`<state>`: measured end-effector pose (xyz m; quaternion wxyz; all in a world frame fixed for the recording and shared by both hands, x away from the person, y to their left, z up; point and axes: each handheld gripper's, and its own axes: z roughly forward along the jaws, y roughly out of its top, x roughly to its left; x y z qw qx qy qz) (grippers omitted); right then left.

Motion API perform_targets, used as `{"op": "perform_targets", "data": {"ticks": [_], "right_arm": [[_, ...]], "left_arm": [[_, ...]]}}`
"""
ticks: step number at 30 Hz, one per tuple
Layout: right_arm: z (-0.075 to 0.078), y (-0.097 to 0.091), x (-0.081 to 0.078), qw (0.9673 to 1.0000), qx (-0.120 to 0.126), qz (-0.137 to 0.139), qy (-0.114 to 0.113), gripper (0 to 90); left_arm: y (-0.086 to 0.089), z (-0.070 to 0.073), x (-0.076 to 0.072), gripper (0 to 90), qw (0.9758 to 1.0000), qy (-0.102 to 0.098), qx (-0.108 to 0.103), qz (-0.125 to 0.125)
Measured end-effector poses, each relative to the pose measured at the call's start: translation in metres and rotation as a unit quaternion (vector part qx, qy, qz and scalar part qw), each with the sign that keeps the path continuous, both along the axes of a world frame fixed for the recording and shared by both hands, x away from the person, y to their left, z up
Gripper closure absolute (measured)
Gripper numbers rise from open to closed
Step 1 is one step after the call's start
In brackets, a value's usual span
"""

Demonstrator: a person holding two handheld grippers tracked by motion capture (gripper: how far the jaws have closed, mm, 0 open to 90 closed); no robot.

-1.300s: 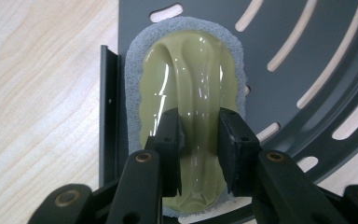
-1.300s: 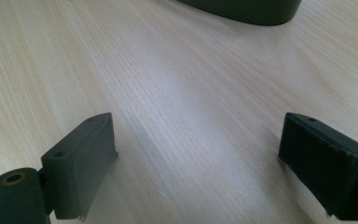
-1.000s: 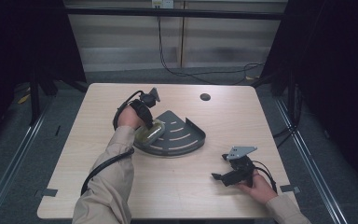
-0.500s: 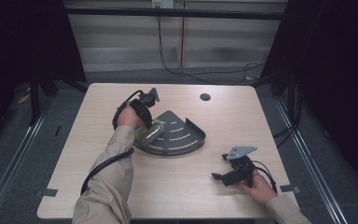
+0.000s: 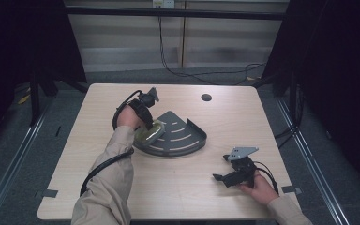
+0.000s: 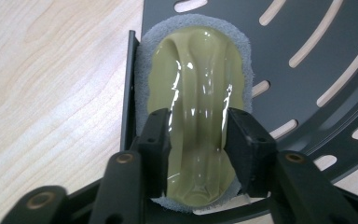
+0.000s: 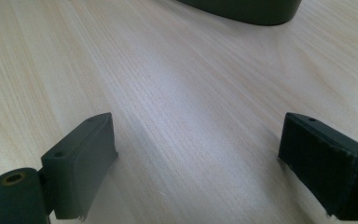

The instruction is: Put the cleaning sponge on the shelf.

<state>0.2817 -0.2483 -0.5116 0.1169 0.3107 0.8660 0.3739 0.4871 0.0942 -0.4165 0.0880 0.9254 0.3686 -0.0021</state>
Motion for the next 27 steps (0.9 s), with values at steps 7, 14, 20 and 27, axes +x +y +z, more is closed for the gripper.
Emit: {"op": "perform_targets", "data": {"ticks": [7, 14, 20, 27], "right_arm": [[0.0, 0.0, 0.0, 1.0, 0.0, 0.0, 0.0, 10.3], [0.0, 0.0, 0.0, 1.0, 0.0, 0.0, 0.0, 10.3], [0.0, 0.0, 0.0, 1.0, -0.001, -0.001, 0.001, 10.3], [0.0, 0.0, 0.0, 1.0, 0.0, 0.0, 0.0, 10.3]], "left_arm": [[0.0, 0.001, -0.001, 51.3, 1.0, 0.006, 0.0, 0.007], [0.002, 0.005, -0.002, 36.4, 0.9997, -0.007, 0.002, 0.025], [0.005, 0.009, -0.002, 28.6, 0.9994, -0.012, -0.003, 0.033], [0.009, 0.011, -0.004, 24.0, 0.9991, -0.015, -0.007, 0.04]]}}
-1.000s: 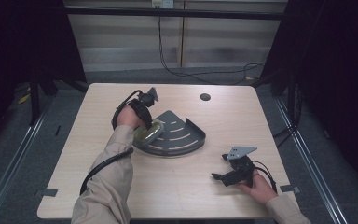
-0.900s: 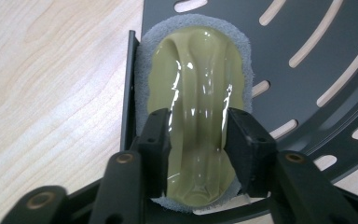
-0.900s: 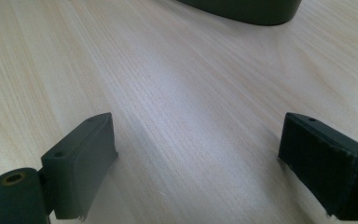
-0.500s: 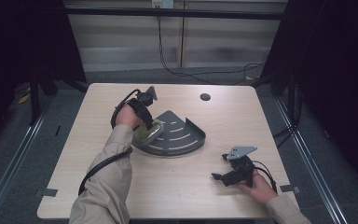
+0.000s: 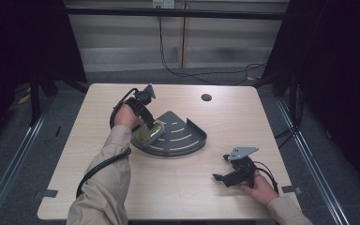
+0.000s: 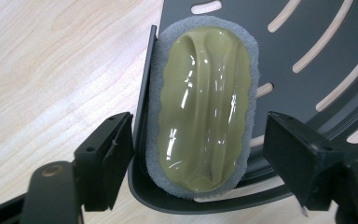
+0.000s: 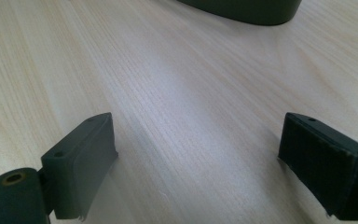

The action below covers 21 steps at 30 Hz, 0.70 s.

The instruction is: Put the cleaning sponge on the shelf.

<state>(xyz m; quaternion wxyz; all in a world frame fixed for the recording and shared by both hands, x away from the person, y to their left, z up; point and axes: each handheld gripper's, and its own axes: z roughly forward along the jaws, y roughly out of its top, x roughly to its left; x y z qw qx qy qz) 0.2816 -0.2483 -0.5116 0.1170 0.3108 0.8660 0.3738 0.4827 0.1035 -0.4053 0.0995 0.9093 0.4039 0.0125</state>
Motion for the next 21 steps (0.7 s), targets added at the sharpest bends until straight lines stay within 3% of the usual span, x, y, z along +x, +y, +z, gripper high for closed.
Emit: {"op": "perform_targets", "data": {"ticks": [21], "right_arm": [[0.0, 0.0, 0.0, 1.0, 0.0, -0.001, 0.001, 10.3]], "left_arm": [[0.022, 0.01, -0.015, 21.1, 0.9999, -0.006, -0.009, 0.005]]}}
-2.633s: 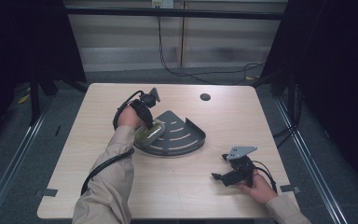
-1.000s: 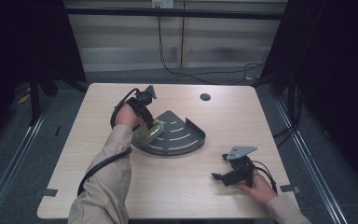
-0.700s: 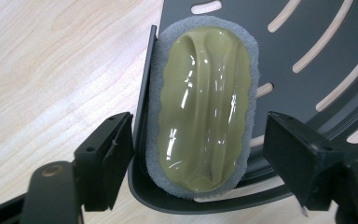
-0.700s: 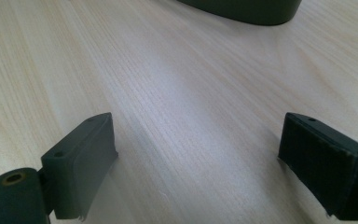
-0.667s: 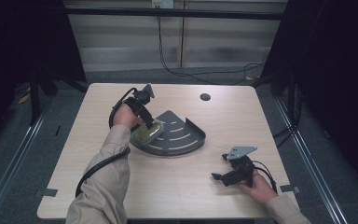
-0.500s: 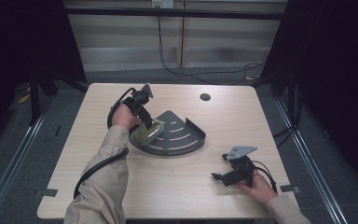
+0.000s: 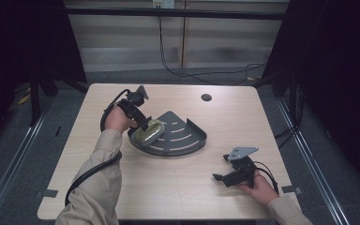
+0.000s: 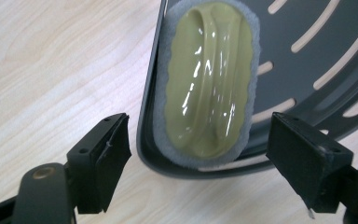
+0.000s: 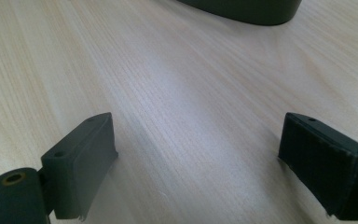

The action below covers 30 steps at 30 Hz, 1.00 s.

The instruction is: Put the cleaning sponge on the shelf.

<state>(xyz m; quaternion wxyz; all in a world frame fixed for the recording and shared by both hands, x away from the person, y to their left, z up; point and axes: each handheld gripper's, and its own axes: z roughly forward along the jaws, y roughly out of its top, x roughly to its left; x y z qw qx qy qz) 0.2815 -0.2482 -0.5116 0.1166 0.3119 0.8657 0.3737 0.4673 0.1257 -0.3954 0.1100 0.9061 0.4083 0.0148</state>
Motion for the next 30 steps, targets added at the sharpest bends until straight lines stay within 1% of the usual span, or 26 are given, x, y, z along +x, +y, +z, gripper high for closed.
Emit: {"op": "perform_targets", "data": {"ticks": [8, 9, 12, 16, 23, 27, 28, 29, 30], "right_arm": [[0.0, 0.0, 0.0, 1.0, 0.0, 0.0, 0.0, 10.3], [0.0, 0.0, 0.0, 1.0, 0.0, 0.0, -0.001, 10.3], [0.0, 0.0, 0.0, 1.0, 0.0, 0.0, -0.001, 10.2], [0.0, 0.0, 0.0, 1.0, -0.001, 0.0, -0.001, 10.3], [0.0, 0.0, 0.0, 1.0, 0.0, 0.0, -0.001, 10.3], [0.0, 0.0, 0.0, 1.0, 0.0, 0.0, 0.0, 10.3], [0.0, 0.0, 0.0, 1.0, 0.0, 0.0, -0.001, 10.2], [0.0, 0.0, 0.0, 1.0, 0.0, 0.0, -0.001, 10.3], [0.0, 0.0, 0.0, 1.0, 0.0, 0.0, -0.001, 10.2]], "left_arm": [[0.017, 0.001, -0.008, 21.1, 0.9999, 0.0, -0.004, 0.01], [0.02, 0.001, -0.009, 21.0, 0.9999, 0.0, -0.007, 0.012], [0.025, 0.001, -0.012, 21.0, 0.9999, 0.0, -0.006, 0.014], [0.033, 0.001, -0.016, 20.9, 0.9998, 0.001, -0.012, 0.018], [0.041, 0.003, -0.024, 20.4, 0.9998, -0.006, -0.012, 0.014], [0.046, 0.001, -0.028, 19.4, 0.9998, -0.004, -0.016, 0.014], [0.047, 0.001, -0.029, 18.9, 0.9997, -0.005, -0.019, 0.016], [0.048, 0.001, -0.03, 18.8, 0.9997, -0.004, -0.02, 0.011], [0.049, 0.0, -0.032, 18.9, 0.9996, -0.006, -0.025, 0.014]]}}
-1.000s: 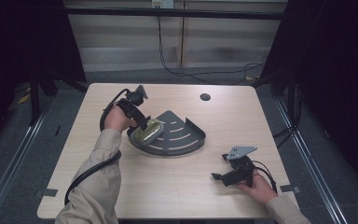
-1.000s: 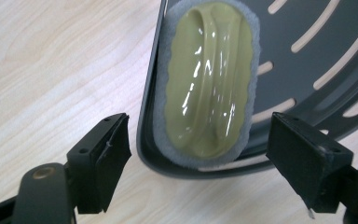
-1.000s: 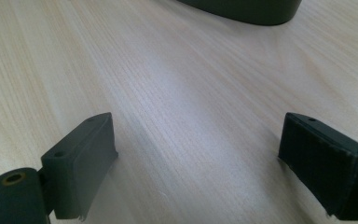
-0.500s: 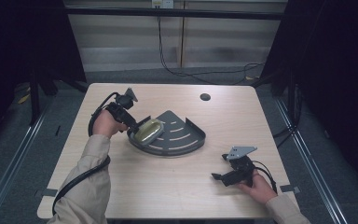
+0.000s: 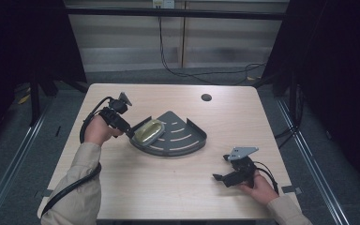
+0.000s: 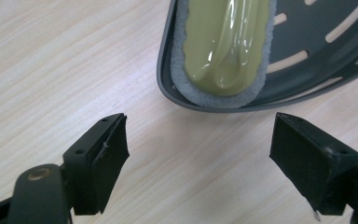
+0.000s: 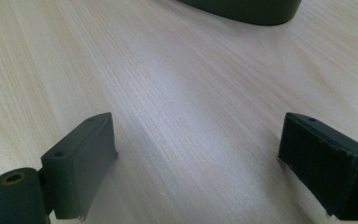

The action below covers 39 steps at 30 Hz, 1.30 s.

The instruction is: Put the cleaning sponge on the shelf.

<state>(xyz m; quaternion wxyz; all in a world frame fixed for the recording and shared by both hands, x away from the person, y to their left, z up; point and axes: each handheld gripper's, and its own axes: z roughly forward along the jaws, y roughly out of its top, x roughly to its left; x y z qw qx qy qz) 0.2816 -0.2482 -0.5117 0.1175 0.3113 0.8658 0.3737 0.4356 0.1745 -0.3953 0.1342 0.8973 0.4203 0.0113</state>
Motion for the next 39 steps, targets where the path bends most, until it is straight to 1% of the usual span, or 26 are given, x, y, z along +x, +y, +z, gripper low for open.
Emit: {"op": "perform_targets", "data": {"ticks": [2, 4, 9, 12, 15, 20, 22, 23, 27, 28, 31, 39], "right_arm": [[0.0, 0.0, 0.0, 1.0, 0.0, 0.0, 0.0, 10.3], [0.0, 0.0, 0.0, 1.0, 0.0, 0.0, 0.0, 10.3], [0.0, 0.0, 0.0, 1.0, 0.0, -0.001, 0.002, 10.3], [0.0, 0.0, 0.0, 1.0, 0.0, -0.001, 0.002, 10.2], [0.0, 0.0, 0.0, 1.0, 0.0, -0.001, 0.002, 10.2], [0.0, 0.0, 0.0, 1.0, -0.001, 0.0, 0.002, 10.3], [0.0, 0.0, 0.0, 1.0, -0.001, 0.0, 0.002, 10.3], [0.0, 0.0, 0.0, 1.0, -0.001, 0.0, 0.002, 10.2], [0.0, 0.0, 0.0, 1.0, 0.0, 0.0, 0.002, 10.2], [0.0, 0.0, 0.0, 1.0, 0.0, 0.0, 0.002, 10.2], [0.0, 0.0, 0.0, 1.0, -0.001, 0.0, 0.002, 10.3], [0.0, 0.0, 0.0, 1.0, -0.001, 0.0, 0.002, 10.3]], "left_arm": [[0.002, -0.001, -0.002, 18.9, 1.0, 0.001, 0.001, -0.001], [0.006, -0.003, -0.005, 18.9, 1.0, 0.004, -0.002, -0.001], [0.013, -0.006, -0.01, 19.0, 1.0, 0.002, -0.007, -0.001], [0.018, -0.007, -0.013, 19.5, 0.9999, 0.0, -0.014, -0.002], [0.021, -0.008, -0.017, 19.6, 0.9999, 0.001, -0.013, -0.004], [0.025, -0.01, -0.023, 19.9, 0.9998, -0.003, -0.019, -0.009], [0.026, -0.011, -0.027, 19.9, 0.9997, -0.006, -0.018, -0.013], [0.026, -0.012, -0.029, 19.9, 0.9998, -0.007, -0.018, -0.011], [0.03, -0.013, -0.034, 20.0, 0.9995, -0.012, -0.025, -0.014], [0.031, -0.015, -0.036, 20.0, 0.9995, -0.013, -0.028, -0.01], [0.033, -0.018, -0.039, 20.2, 0.9995, -0.012, -0.026, -0.013], [0.039, -0.029, -0.048, 20.5, 0.9992, -0.013, -0.035, -0.015]]}}
